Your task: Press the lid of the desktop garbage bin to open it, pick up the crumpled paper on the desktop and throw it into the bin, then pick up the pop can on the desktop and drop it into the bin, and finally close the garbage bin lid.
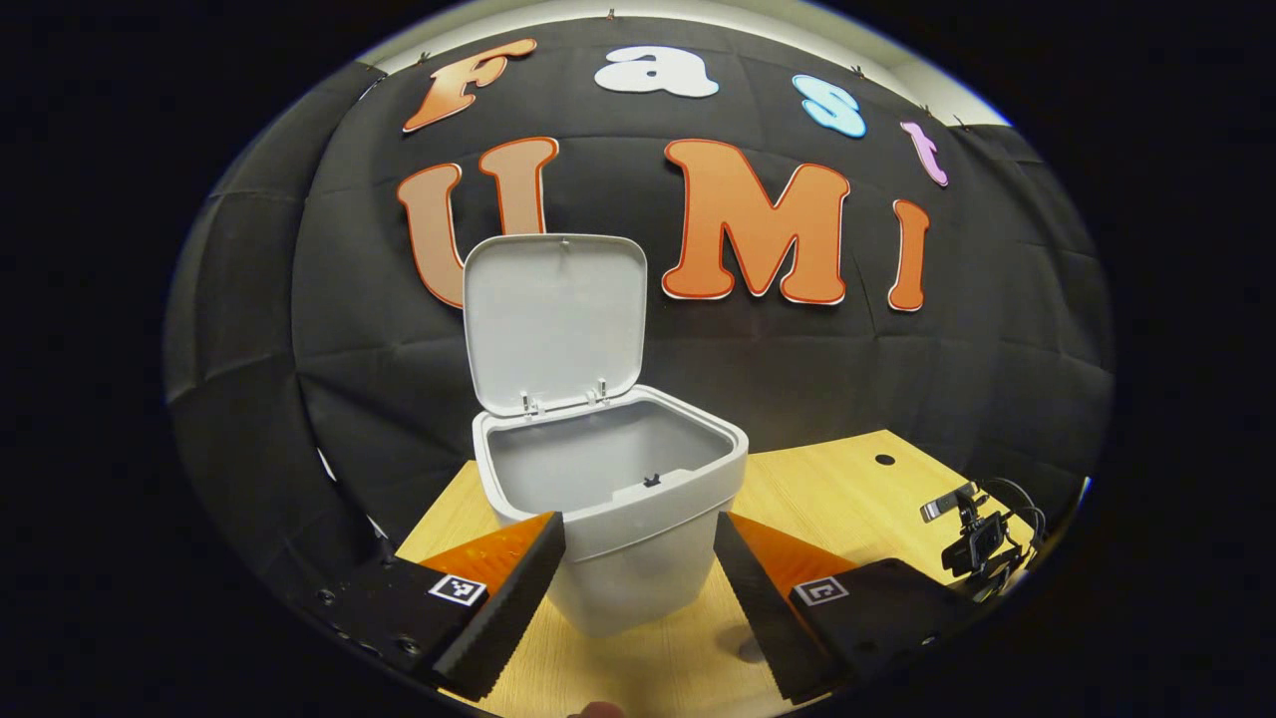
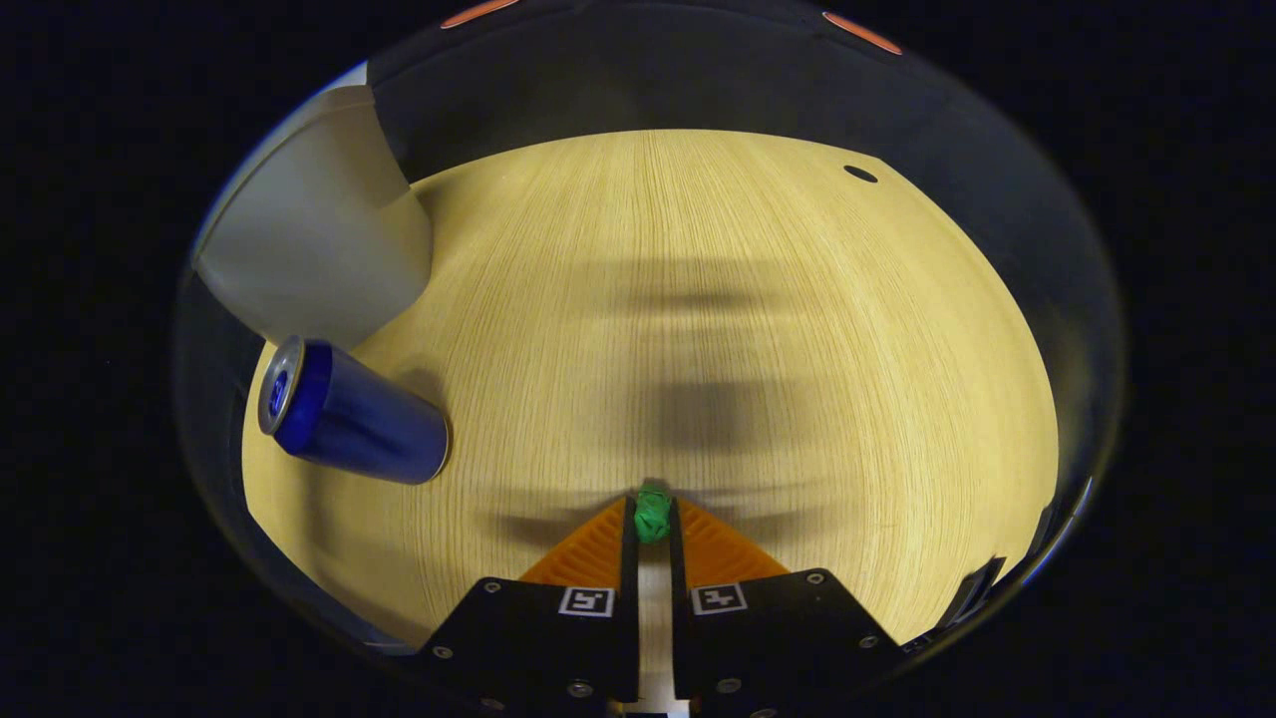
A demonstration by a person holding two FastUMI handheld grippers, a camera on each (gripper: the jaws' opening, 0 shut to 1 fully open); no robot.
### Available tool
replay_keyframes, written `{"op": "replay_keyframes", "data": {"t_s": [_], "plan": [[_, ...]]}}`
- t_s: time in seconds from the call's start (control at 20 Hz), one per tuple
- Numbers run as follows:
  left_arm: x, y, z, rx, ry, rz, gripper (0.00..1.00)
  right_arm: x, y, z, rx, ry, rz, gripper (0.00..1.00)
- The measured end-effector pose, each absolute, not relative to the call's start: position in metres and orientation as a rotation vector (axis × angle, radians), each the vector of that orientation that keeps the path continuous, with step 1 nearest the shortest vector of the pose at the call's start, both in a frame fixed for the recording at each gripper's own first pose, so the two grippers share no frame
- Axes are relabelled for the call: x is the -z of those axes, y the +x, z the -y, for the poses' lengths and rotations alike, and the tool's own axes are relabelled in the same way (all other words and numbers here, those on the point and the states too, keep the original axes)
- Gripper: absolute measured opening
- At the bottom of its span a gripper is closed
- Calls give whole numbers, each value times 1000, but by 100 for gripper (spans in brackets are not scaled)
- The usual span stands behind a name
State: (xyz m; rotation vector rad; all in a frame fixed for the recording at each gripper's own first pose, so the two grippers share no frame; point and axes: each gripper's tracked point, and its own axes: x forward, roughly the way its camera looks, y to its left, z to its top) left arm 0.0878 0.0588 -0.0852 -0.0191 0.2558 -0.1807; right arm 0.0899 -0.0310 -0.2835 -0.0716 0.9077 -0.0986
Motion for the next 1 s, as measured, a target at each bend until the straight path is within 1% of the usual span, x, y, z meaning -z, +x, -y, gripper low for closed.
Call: {"op": "replay_keyframes", "data": {"t_s": [0.1,0.2,0.35,0.5,0.55,0.6,0.75,1.0], "plan": [[83,86,-63,174,-18,-253,95,263,95,41,96,-83,-878,8],[82,84,-68,161,-19,-252,95,239,101,52,89,-90,-858,5],[83,80,-70,150,-35,-256,95,192,111,69,73,-88,-820,5],[79,79,-66,152,-41,-256,95,130,122,91,67,-83,-778,4],[77,77,-64,157,-45,-252,95,147,92,69,66,-82,-760,4],[74,76,-61,160,-50,-247,95,124,109,82,64,-81,-740,5],[67,69,-56,165,-51,-235,95,65,109,95,59,-122,-662,4],[57,57,-52,170,-48,-216,95,-55,118,93,27,-201,-440,5]]}}
